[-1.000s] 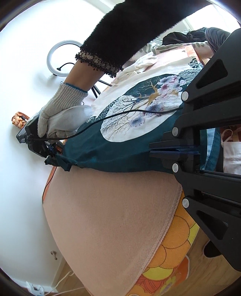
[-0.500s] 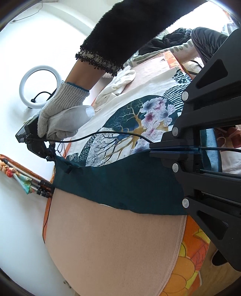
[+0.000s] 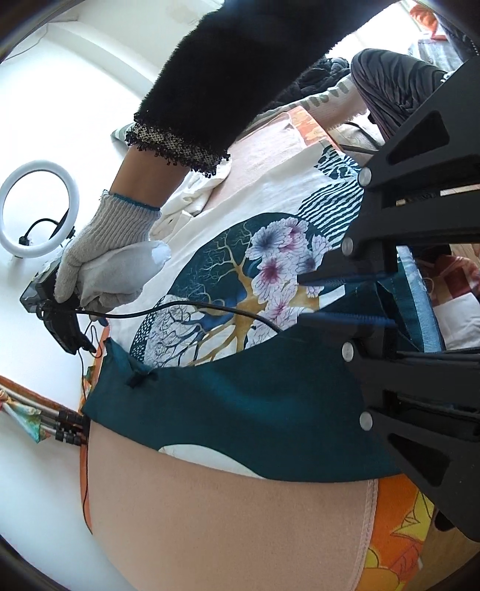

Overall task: Fold small clothes
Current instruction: 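Fold the green side inward over the print with both tools, then open both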

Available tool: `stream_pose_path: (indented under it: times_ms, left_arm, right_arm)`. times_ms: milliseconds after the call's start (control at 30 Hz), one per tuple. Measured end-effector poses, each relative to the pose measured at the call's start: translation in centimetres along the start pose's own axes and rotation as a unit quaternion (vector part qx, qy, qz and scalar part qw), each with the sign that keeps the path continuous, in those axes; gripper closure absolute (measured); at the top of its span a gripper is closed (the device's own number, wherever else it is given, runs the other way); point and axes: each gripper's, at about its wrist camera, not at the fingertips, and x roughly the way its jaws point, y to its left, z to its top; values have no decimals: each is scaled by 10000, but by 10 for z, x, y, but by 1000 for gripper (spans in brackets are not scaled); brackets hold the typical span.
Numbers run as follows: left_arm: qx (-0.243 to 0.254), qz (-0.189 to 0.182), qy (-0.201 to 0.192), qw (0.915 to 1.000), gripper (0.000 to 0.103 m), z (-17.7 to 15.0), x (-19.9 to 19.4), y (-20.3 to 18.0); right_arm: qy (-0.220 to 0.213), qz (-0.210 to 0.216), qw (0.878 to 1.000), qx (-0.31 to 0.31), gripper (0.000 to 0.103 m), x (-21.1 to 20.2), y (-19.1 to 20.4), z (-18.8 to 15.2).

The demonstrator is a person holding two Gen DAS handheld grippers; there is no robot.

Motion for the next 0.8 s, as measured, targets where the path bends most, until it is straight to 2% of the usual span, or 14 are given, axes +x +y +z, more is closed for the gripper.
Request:
stream_pose_path:
  times_ms: [100,233,300,367,433,533,633,733,800]
  left_arm:
    - [54,-108,-108,9999,82,-1,-10,-2]
    - [-56,-51,-479,9988,81,0,-38,9]
    - [-140,168,-733,9971,81,3,-52,17]
    - [-190,495,-966,9939,81,5,-65,27]
    - [-339,704,-1136,9904,81,7,-77,40]
    - [-613,850,-1263,9864,81,6,-89,58]
    - [-644,987,-1290,9846,81,3,-94,64]
    - [-589,1106,-1320,9833,81,3,-96,64]
    - [-600,1081,-1346,9832,81,2,-98,65]
  right_arm:
    - [-141,252,9996,41,51,-20,-11,-7]
    - [-79,1013,9943,-318,52,-40,-4,-31]
    - [2,1444,9880,-545,58,-42,8,-46]
    - [140,1856,9807,-597,58,-38,21,-60]
    - [270,2059,9761,-641,58,-28,34,-74]
    - [558,2084,9750,-532,58,-5,45,-84]
    - [702,1721,9817,-412,58,12,41,-92]
    - [696,1253,9896,-89,58,11,18,-93]
    - [658,1098,9915,219,58,4,-5,-90]
